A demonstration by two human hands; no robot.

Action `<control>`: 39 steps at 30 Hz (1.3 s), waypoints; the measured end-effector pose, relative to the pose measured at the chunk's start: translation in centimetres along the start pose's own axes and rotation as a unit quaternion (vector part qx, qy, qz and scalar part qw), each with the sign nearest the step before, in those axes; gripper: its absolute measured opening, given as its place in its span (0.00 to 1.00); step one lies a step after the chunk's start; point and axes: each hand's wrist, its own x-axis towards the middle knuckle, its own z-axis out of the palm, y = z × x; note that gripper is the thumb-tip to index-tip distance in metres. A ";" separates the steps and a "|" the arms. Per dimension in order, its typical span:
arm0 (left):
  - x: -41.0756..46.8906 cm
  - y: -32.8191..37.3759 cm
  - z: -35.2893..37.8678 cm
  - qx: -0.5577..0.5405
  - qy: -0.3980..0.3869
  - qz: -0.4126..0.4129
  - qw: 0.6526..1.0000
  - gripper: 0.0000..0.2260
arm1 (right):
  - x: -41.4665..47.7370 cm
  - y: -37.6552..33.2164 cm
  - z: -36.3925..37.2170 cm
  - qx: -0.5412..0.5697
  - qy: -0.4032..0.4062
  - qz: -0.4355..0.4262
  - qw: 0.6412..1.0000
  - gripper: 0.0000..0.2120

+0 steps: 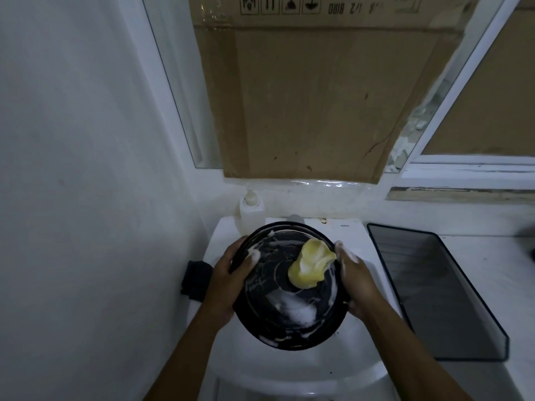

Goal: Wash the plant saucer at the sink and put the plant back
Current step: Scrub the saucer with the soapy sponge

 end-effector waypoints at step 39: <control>-1.0 1.3 2.5 0.075 0.075 0.138 0.985 0.17 | -0.5 -1.1 6.4 -0.416 -0.056 -0.499 0.758 0.18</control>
